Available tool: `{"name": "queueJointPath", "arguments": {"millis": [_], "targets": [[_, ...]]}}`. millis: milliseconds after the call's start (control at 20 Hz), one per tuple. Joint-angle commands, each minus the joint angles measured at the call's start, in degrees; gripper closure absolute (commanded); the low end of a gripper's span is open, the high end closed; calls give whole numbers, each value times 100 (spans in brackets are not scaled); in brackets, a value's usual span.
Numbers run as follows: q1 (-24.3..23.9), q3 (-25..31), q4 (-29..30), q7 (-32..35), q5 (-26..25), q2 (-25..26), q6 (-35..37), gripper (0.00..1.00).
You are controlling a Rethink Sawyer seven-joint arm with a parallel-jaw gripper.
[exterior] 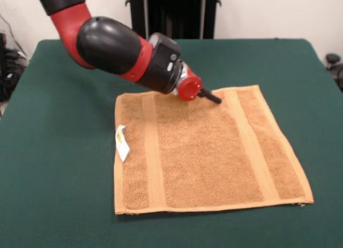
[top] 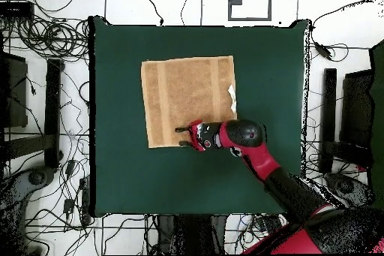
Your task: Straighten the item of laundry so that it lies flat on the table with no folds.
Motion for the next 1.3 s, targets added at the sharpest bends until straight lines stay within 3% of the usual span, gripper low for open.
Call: {"name": "queueJointPath", "arguments": {"millis": [50,1300], "targets": [[212,425,686,523,357,487,-325,0],[319,400,760,615,447,106,-270,0]]}}
